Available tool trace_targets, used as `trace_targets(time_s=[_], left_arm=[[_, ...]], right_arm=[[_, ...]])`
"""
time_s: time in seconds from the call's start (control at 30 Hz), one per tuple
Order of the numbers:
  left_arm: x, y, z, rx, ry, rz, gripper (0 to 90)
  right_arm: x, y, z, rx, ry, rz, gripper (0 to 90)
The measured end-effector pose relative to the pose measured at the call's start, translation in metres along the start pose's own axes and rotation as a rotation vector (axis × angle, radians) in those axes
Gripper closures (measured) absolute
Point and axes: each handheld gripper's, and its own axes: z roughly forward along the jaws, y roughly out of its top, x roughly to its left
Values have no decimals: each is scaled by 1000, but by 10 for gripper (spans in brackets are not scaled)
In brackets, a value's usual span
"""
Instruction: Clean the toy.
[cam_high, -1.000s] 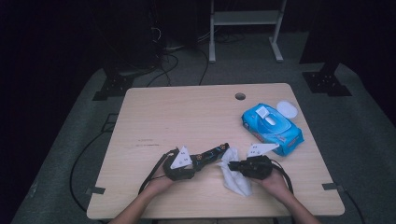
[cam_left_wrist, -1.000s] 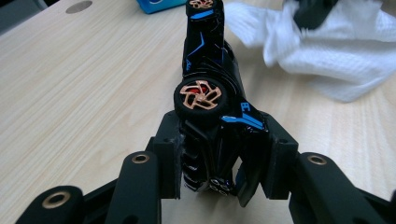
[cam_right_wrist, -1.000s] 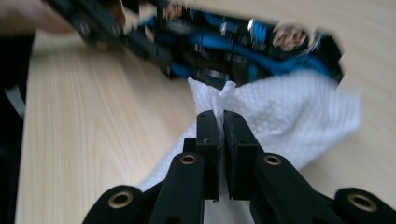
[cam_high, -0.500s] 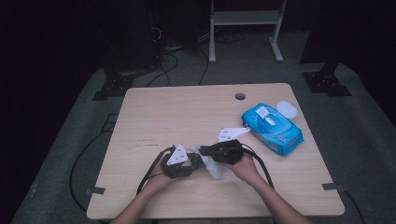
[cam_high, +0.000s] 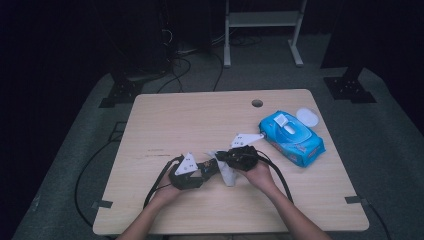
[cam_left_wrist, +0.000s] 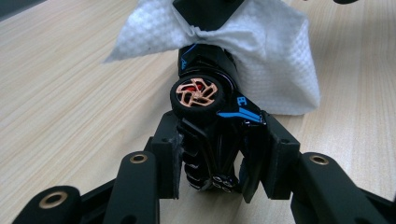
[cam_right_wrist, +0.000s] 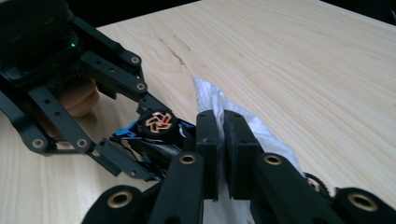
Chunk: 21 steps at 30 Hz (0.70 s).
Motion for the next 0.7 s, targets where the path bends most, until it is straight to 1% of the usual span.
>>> trace_targets(time_s=[0.03,0.07,0.1,0.17,0.2,0.23,0.27,0.3,0.33,0.37,0.4,0.43,0.47,0.5,0.53,0.63,0.67,0.7], left_arm=[[0,0,1,-2,1,-3,565],[1,-1,1,-1,0,-5,564],[1,-1,1,0,-2,-10,563],[2,-2,1,-3,-9,-14,564],[1,-1,1,-2,-10,-9,565],[1,-1,1,-1,-9,-6,564],[1,-1,1,-1,-9,-7,564],[2,-1,1,-2,-11,-8,564],[2,-2,1,-2,-11,-8,564],[1,-1,1,-3,-10,-8,564],[1,-2,1,-3,-14,-9,564],[1,-2,1,-2,-17,-10,562],[1,-2,2,-1,-15,-7,561],[1,-2,3,2,-12,-4,560],[1,-2,4,2,-13,-4,560],[1,-2,5,6,-13,-3,560],[1,-3,6,6,-15,-6,560],[1,-3,6,7,-16,-12,560]], right_arm=[[2,0,2,-6,14,-4,844],[6,1,5,-11,57,1,844],[10,2,8,-11,82,-12,844],[18,3,11,-6,113,-37,844],[19,3,11,-4,115,-54,844],[17,3,10,0,113,-66,844],[14,3,8,8,91,-73,844],[8,3,4,19,56,-84,844],[2,3,0,30,15,-79,844],[-3,3,-3,37,-16,-74,845],[-10,1,-7,35,-34,-53,845],[-16,-1,-10,28,-25,-10,846],[-19,-2,-11,19,-18,21,846],[-17,-3,-10,13,-27,18,845],[-14,-1,-7,16,-27,-1,845],[0,2,3,16,39,-12,845],[5,3,8,10,81,-10,845],[9,4,11,6,103,-8,844]])
